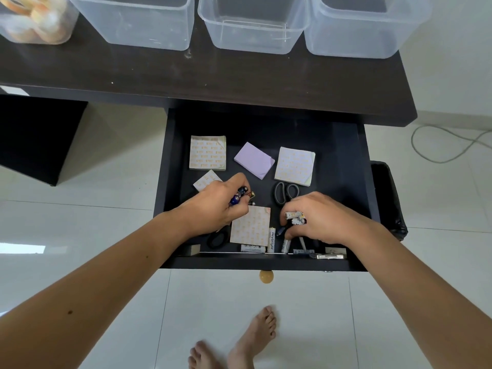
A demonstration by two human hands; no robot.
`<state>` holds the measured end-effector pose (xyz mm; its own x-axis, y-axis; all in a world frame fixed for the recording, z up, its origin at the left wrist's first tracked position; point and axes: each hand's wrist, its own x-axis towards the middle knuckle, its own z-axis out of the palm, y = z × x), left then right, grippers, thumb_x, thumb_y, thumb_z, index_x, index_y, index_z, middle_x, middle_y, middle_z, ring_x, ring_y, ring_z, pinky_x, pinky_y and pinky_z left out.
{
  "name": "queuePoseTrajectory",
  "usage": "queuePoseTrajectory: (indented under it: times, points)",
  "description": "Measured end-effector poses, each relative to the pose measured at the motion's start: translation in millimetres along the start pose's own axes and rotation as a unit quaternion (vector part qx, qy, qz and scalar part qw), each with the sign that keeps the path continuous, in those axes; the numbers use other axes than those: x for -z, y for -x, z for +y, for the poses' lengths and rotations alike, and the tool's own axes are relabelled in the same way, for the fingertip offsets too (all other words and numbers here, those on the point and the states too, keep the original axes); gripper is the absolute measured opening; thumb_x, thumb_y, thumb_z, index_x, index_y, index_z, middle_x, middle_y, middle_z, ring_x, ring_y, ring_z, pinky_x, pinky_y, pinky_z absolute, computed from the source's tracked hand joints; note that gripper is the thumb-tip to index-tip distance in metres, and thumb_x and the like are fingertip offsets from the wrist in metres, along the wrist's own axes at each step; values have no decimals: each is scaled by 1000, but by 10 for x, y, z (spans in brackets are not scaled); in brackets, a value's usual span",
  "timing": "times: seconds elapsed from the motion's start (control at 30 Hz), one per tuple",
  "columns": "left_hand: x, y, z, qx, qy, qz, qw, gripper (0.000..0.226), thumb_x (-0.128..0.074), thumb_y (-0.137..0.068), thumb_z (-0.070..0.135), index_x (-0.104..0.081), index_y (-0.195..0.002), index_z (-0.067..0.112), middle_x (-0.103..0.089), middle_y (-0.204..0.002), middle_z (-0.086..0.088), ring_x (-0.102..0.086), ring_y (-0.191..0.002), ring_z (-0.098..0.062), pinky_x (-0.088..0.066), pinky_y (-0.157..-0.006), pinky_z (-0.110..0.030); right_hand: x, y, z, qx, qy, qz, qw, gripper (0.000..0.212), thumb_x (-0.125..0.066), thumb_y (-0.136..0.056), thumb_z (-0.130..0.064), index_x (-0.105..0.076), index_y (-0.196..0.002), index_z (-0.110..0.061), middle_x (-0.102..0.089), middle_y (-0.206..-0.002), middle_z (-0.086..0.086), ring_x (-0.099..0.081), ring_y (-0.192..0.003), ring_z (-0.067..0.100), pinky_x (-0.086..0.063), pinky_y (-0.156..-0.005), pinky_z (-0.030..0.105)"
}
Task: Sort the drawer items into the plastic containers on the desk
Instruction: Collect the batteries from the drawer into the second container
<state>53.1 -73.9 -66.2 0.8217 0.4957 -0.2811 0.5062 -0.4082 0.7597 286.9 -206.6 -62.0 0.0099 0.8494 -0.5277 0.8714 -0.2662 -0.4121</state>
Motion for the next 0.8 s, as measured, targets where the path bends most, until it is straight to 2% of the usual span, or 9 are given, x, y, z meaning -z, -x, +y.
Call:
queuePoseTrajectory:
  times: [0.07, 0.17, 0.23, 0.33, 0.4, 0.53, 0.63, 0.7, 0.8]
  points:
    - [-5, -1, -9, -6, 6, -6, 1000, 5, -53, -108, 28, -52, -110, 24, -65, -81, -5, -60, -63, -15, -49, -56, -33, 1, 0, 1, 10, 18, -6, 1000, 25, -85, -83, -50, -71, -103, -41, -66, -102, -14, -62, -84, 5, -55, -71, 35]
    - [-30, 10, -20, -33, 11, -3, 999, 26, -49, -111, 26, -55, -135, 32, -66, -87, 9, -61, -69, -5, -49, -63, -20, 18, -2, -4, 21, 32, -12, 999, 23, -83, -86, -49, -72, -105, -40, -66, -105, -12, -58, -79, 1, -51, -68, 32]
    - [-34, 23, -22, -46, 7, -1, 999, 35, -48, -111, 22, -55, -143, 35, -65, -87, 12, -58, -68, -5, -45, -62, -14, 24, 5, -24, 26, 25, -14, 999, 21, -83, -87, -48, -70, -101, -41, -66, -103, -12, -59, -78, 3, -53, -69, 34]
    - [-32, 13, -20, -50, 7, -2, 999, 20, -52, -109, 23, -62, -124, 32, -66, -93, 12, -60, -72, -6, -43, -65, -14, 22, 43, -43, 24, -10, -1, 1000, 20, -83, -87, -48, -66, -94, -40, -67, -96, -11, -63, -83, 9, -56, -69, 35]
    - [-21, 3, -10, -42, 6, -8, 999, 7, -60, -106, 31, -59, -112, 29, -63, -81, 10, -58, -66, -3, -44, -61, -17, 43, 93, -59, 6, -76, 27, 997, 20, -84, -87, -45, -67, -92, -36, -68, -91, -9, -67, -78, 11, -57, -65, 33]
    - [34, -16, -31, -10, -55, 15, 998, 19, -67, -99, 44, -55, -99, 29, -65, -73, 5, -61, -65, -9, -53, -61, -32, 77, 164, -80, -19, -179, 79, 981, 23, -87, -88, -31, -66, -86, -23, -68, -82, -7, -69, -59, 2, -50, -49, 15]
    - [70, -34, -66, 8, -79, 53, 995, 27, -70, -93, 52, -54, -93, 31, -68, -76, 8, -61, -71, -7, -47, -63, -27, 80, 170, -93, -22, -189, 78, 979, 22, -85, -91, -23, -64, -91, -16, -67, -79, -8, -69, -55, 3, -48, -48, 14]
    - [71, -54, -87, 10, -116, 48, 992, 35, -71, -88, 61, -53, -90, 32, -65, -73, 9, -56, -72, -6, -42, -63, -27, 68, 161, -105, -9, -190, 73, 979, 15, -81, -93, -22, -69, -101, -25, -70, -88, -8, -73, -63, 7, -54, -53, 18]
    - [50, -90, -108, 5, -192, 40, 981, 38, -69, -86, 68, -55, -95, 34, -66, -77, 9, -55, -72, -7, -43, -66, -31, 47, 122, -107, 16, -166, 61, 984, 25, -74, -98, -24, -73, -113, -43, -73, -95, -12, -75, -71, 9, -63, -63, 27]
